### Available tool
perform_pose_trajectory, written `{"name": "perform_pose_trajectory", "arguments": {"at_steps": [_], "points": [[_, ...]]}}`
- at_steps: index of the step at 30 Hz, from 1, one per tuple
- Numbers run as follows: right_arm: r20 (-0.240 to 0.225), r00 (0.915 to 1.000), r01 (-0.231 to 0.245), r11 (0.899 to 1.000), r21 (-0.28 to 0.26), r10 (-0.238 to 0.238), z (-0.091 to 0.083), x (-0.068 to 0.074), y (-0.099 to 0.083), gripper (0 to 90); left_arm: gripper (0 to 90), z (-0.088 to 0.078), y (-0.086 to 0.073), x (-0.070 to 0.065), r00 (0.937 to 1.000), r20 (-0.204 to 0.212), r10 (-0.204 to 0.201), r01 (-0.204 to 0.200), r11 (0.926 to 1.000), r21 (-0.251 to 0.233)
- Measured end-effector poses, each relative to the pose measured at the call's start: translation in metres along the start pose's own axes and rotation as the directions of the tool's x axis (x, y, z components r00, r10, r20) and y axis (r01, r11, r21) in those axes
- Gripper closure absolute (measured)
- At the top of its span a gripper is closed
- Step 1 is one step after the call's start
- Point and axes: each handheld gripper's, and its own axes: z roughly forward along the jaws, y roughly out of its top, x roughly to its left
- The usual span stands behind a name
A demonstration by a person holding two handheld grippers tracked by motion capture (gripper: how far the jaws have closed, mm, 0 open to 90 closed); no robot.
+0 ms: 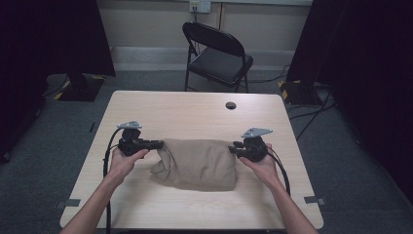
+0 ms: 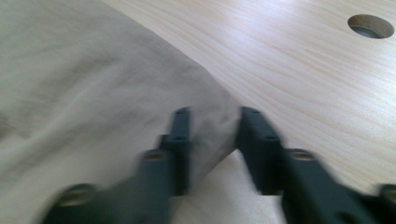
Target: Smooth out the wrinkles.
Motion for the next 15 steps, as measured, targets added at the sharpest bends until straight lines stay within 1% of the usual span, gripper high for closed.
{"name": "perform_pose_trajectory", "arguments": {"at_steps": [1,2,3,6,8,10,12,15], "points": [[-0.004,1.0,-0.002,1.0,0.0,0.002,0.002,-0.001,-0.001,81.2,83.8,0.002,0.001,0.001,0.9999,-0.013,0.01,-0.01,0.9999,0.007],[-0.005,1.0,-0.005,1.0,0.001,0.005,0.002,-0.002,-0.002,87.6,83.8,0.004,0.001,0.003,0.9999,-0.012,0.006,-0.006,0.9999,0.012],[-0.014,0.9998,-0.011,1.0,-0.001,0.011,0.003,-0.004,-0.002,89.4,83.9,0.005,0.001,0.004,0.9998,-0.015,0.011,-0.01,0.9998,0.016],[-0.01,0.9998,-0.017,1.0,0.007,0.017,0.003,-0.006,-0.004,90.0,84.0,0.01,0.002,0.008,0.9991,-0.035,0.026,-0.025,0.9994,0.025],[-0.004,0.9999,-0.017,1.0,0.017,0.017,0.006,-0.007,-0.005,90.0,84.2,0.015,0.0,0.011,0.9979,-0.053,0.037,-0.035,0.9984,0.045],[-0.001,0.9998,-0.021,0.999,0.031,0.021,0.009,-0.008,-0.006,90.0,84.2,0.022,-0.003,0.016,0.9977,-0.063,0.027,-0.022,0.9972,0.071],[0.007,0.9999,-0.014,0.998,0.063,0.014,0.015,-0.008,-0.008,90.0,84.3,0.028,-0.005,0.019,0.9972,-0.07,0.027,-0.02,0.9955,0.093],[0.018,0.9998,-0.002,0.996,0.091,0.0,0.022,-0.007,-0.011,90.0,84.2,0.032,-0.007,0.022,0.9969,-0.077,0.018,-0.011,0.9951,0.098]]}}
